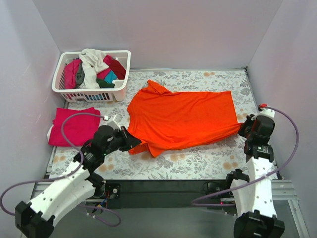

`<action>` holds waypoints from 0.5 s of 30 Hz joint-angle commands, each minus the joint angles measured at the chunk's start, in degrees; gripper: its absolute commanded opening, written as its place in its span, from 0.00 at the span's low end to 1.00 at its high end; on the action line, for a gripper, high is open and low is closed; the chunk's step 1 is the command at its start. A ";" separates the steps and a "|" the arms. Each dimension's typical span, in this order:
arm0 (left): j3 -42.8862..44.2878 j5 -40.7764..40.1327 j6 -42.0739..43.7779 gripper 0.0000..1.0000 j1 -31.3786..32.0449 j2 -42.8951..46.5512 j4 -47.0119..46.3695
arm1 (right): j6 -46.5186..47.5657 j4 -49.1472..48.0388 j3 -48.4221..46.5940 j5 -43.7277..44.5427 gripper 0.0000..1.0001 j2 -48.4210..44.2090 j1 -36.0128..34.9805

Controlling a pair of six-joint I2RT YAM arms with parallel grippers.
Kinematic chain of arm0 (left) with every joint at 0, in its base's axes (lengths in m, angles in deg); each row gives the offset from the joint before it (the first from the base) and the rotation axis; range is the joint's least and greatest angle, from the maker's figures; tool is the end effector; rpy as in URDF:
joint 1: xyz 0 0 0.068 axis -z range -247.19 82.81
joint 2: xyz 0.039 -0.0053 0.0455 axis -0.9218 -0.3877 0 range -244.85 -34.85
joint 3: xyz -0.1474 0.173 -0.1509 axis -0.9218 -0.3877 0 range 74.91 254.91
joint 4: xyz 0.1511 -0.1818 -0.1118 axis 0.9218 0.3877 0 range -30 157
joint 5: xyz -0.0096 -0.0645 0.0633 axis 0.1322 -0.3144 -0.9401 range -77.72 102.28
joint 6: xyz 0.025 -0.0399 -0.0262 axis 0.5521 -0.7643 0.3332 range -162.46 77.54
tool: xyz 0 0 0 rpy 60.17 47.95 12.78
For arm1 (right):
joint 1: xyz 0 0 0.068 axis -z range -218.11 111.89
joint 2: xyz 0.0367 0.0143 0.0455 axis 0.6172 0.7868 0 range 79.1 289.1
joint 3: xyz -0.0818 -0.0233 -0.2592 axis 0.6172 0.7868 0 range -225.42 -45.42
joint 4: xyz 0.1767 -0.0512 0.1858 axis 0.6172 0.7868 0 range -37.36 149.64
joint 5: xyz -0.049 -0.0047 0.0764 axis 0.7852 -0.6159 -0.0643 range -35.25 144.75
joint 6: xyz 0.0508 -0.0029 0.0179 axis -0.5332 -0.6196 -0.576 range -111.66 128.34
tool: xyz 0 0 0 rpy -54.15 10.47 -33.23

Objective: Fold and stack the t-shirts
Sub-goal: Fold the tshirt

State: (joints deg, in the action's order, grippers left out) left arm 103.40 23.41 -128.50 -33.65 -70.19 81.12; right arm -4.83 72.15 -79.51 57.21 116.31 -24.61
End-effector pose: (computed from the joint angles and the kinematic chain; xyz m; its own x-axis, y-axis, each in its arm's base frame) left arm 0.1223 -0.0892 0.2454 -0.7096 -0.7040 0.0295 -0.3428 0.3084 -0.8873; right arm 0.1541 -0.0387 0.2776 -0.3025 0.3066 -0.9025 0.3498 0.9165 0.1941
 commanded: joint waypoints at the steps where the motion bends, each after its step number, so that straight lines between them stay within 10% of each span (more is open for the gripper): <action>1: 2.08 -5.41 4.30 0.00 0.03 -8.84 -7.14 | 0.95 -6.05 1.57 1.76 0.01 5.83 0.30; 15: 12.55 -6.92 10.45 0.00 -3.21 -25.49 -14.27 | 1.21 -13.35 -6.33 2.90 0.01 26.94 0.30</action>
State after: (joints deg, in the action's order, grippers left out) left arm 113.24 16.15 -120.17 -35.72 -95.41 69.23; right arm -4.70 62.86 -81.61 59.09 141.90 -24.59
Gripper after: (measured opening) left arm 0.015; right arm 0.021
